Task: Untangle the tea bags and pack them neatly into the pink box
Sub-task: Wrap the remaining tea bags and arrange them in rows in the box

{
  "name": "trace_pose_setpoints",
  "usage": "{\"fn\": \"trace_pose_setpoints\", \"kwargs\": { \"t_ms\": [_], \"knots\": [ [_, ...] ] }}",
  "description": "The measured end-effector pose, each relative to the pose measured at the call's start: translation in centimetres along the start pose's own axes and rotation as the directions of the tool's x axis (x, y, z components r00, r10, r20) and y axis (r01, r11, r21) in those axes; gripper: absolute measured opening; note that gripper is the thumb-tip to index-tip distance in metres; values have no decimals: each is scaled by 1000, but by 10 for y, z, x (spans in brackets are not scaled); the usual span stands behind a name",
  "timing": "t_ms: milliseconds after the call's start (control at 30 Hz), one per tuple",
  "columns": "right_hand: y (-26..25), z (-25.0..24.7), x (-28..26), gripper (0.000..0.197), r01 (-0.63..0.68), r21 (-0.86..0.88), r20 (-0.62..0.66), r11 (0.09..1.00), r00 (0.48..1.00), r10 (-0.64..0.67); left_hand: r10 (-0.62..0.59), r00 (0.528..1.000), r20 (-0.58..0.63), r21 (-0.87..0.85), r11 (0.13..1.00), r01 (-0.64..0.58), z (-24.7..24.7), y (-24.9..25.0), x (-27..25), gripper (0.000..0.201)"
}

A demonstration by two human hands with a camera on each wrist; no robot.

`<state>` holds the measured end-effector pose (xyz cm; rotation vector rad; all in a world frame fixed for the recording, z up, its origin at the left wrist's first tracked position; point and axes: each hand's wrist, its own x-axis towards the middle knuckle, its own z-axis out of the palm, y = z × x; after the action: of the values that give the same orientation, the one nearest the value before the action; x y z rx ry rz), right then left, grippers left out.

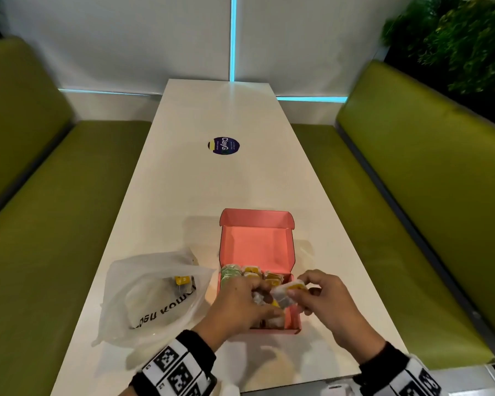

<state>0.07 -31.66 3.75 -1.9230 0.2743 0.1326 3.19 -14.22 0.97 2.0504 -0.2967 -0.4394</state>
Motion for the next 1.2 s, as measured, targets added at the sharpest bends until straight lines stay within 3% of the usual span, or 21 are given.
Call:
{"fn": "trace_pose_setpoints", "kwargs": {
  "t_ms": [100,200,300,367,500,633,833,1200],
  "knots": [
    [10,-1,-2,6,-22,98,-115,995,993,33,13,992,-123,335,942,29,-6,0,8,26],
    [27,9,-10,10,-2,48,-143,999,990,9,52,999,-13,602,797,-34,0,0,10,21],
    [46,18,-14,21,52,-203,-142,978,986,-82,47,995,84,708,700,-93,12,-1,12,23],
    [52,21,-14,25,101,-277,-142,956,979,-144,76,995,71,722,684,-104,16,-1,13,25],
    [57,25,-13,8,217,-369,-111,904,955,-275,131,990,53,736,665,-128,25,-8,14,43],
    [59,24,-12,8,332,-445,97,832,941,-324,125,992,14,716,691,-97,28,-16,14,53],
    [38,23,-9,29,402,-626,337,668,912,-233,94,995,-27,679,733,-51,28,-19,15,50],
    [27,26,8,23,411,-724,452,554,889,-69,38,996,-76,675,738,23,29,-16,18,51]
  ]
}}
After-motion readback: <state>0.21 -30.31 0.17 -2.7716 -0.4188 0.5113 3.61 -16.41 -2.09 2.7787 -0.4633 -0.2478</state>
